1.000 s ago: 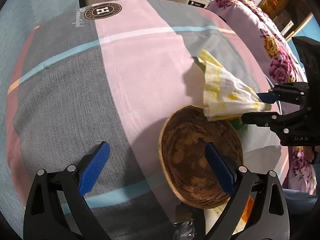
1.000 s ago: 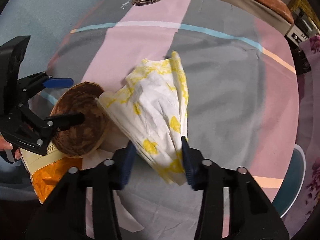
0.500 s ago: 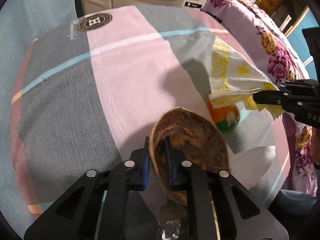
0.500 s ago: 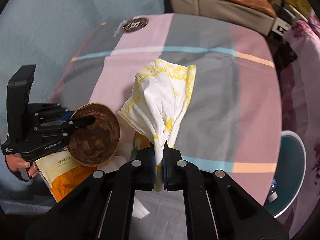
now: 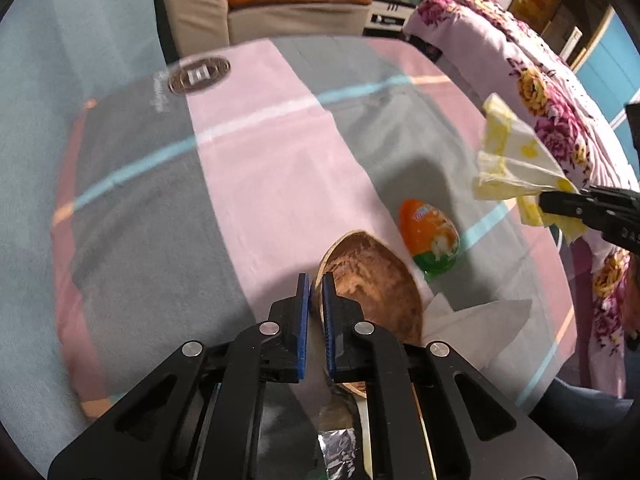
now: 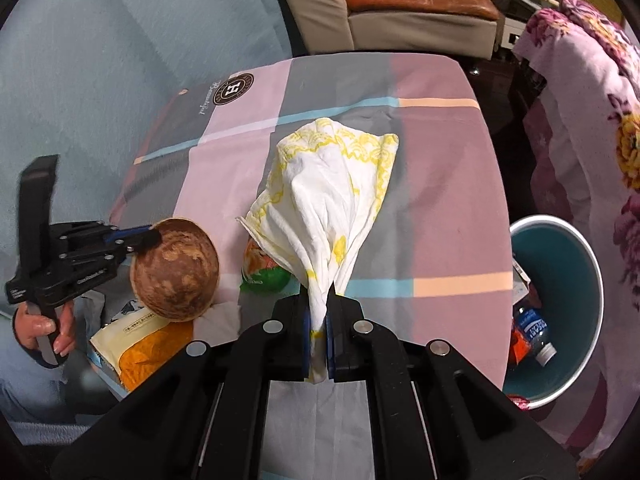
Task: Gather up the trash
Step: 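Carry shell and tissue over the bin and open the left tool to drop the shell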
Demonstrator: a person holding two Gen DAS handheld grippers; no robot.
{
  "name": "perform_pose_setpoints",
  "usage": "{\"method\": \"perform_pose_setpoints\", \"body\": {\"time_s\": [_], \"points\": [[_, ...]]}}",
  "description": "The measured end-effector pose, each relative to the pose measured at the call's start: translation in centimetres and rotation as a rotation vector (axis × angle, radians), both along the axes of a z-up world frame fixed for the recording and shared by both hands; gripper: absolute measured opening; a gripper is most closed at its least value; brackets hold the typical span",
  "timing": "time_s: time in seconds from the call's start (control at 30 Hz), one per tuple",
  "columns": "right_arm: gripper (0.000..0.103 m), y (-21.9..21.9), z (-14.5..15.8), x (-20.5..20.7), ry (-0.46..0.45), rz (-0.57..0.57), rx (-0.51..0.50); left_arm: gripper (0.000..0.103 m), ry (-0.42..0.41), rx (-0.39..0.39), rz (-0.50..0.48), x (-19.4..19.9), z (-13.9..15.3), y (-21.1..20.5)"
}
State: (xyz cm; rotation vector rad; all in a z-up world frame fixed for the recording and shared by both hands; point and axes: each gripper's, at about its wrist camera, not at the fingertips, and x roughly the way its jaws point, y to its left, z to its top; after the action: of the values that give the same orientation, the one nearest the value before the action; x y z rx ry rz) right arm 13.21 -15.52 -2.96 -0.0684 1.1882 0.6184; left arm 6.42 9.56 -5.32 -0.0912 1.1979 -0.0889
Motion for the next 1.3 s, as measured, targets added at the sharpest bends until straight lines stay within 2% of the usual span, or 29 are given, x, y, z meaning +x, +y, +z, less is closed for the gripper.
{"method": "perform_pose_setpoints", "body": {"time_s": [0.07,0.17,0.23,0.3,0.37,0.47,0.5,0.6,0.73,0.83,1.03,1.1,1.3], "points": [[0.005,-0.4,0.0,-0.4,0.002,-0.004,0.007,0.009,0.036,-0.013,-0.003,0.2,-1.1,0.0],[0.005,-0.9,0.1,-0.8,0.002,-0.012,0.013,0.025,0.098,-0.062,0.006,0.0,-2.8,0.3],[0.005,-1.1,0.0,-1.1,0.004,-0.017,0.017,0.066,0.102,-0.065,0.012,-0.4,-3.3,0.4],[0.005,-1.2,-0.1,-1.2,0.005,-0.024,0.018,0.071,0.096,-0.077,0.008,-0.8,-3.4,0.3],[0.005,-1.2,-0.3,-1.4,0.005,-0.033,0.016,0.071,0.099,-0.088,0.002,-0.7,-3.6,0.1],[0.005,-1.2,-0.5,-1.8,0.008,-0.050,0.020,0.068,0.097,-0.065,0.001,-0.4,-4.1,-0.3],[0.005,-1.2,-0.6,-1.9,0.009,-0.057,0.020,0.061,0.090,-0.060,0.000,-0.3,-4.1,-0.4],[0.005,-1.3,-0.6,-2.4,0.005,-0.075,0.011,0.023,0.080,-0.050,-0.016,0.0,-3.9,-0.8],[0.005,-1.8,-0.3,-2.5,-0.006,-0.106,0.005,0.011,0.016,-0.018,-0.021,-0.3,-2.5,-1.5],[0.005,-2.3,0.3,-2.3,-0.022,-0.135,0.013,0.009,-0.061,0.030,-0.007,-0.8,-0.4,-1.9],[0.005,-3.8,1.5,-2.0,-0.052,-0.176,0.044,0.009,-0.137,0.043,0.025,-0.9,3.2,-1.6],[0.005,-4.7,1.8,-1.8,-0.064,-0.195,0.053,0.009,-0.157,0.022,0.019,-1.0,4.6,-1.7],[0.005,-10.1,3.3,-1.3,-0.109,-0.301,0.101,0.009,-0.201,0.011,-0.052,1.6,7.0,-6.9]]}}
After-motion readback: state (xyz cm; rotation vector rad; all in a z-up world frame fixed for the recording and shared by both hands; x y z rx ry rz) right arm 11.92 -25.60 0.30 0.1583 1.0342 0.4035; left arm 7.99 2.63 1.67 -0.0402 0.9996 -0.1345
